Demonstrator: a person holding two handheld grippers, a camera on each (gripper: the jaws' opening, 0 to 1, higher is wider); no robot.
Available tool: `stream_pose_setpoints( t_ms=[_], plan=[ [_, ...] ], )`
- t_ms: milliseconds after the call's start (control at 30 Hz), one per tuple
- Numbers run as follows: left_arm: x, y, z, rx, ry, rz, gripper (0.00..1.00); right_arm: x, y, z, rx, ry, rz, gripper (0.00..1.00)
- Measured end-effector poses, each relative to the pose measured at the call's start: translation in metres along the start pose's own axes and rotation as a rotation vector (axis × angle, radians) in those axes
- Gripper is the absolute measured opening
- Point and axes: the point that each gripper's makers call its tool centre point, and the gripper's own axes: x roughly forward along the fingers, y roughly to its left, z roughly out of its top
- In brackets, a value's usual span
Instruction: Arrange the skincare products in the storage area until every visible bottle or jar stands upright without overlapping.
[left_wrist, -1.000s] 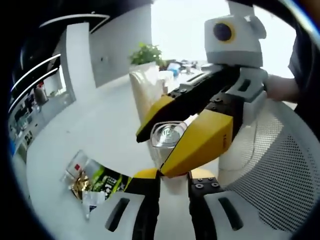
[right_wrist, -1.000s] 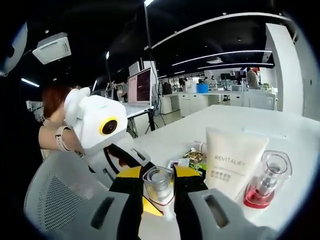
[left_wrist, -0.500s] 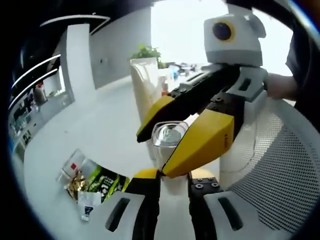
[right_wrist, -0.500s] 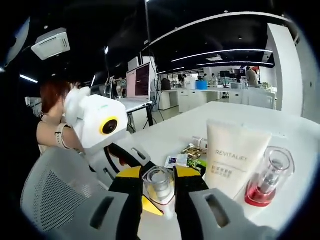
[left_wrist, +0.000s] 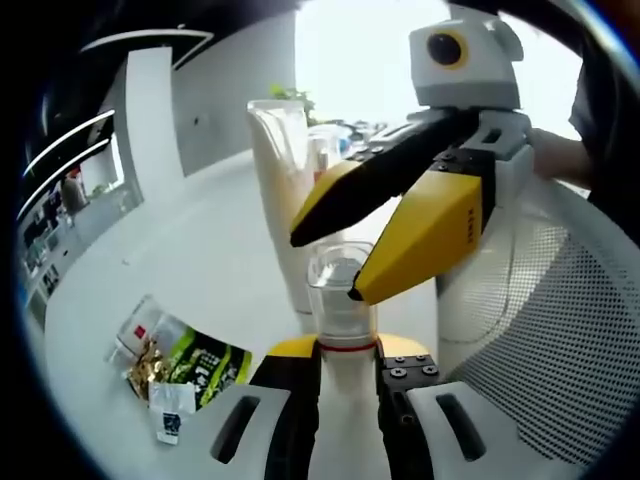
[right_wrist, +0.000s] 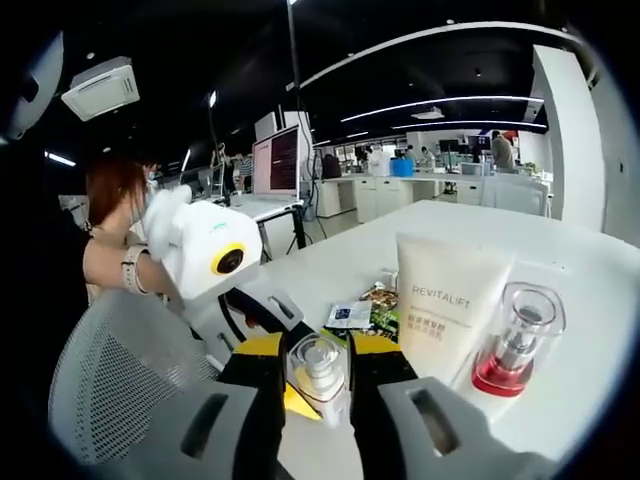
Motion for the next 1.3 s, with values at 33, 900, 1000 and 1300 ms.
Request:
stream_pose_setpoints(
  t_ms=[33,900,1000,1300],
  plan=[
    [0.001,-0.001,-0.001,-0.004,0.003,-0.005,0.17,0.0,0.0,-0.001,-0.005,0.003,-0.001,0.22],
    [-0.009,0.002,0.0,0.003,0.022,0.036,0.26,0.002,0.002,-0.003,-0.036,0.03,0.001,0.23],
    [-0.011,0.002,0.0,0.016,0.032,0.039,0.26,-0.001,0.002,-0.004,-0.044,0.036,0.004,0.23],
    [-0.024,0.001,-0.012,0.033,0.096,0.046,0.26,-0.011,0.002,-0.029,-0.07,0.146,0.056,0.22]
  ],
)
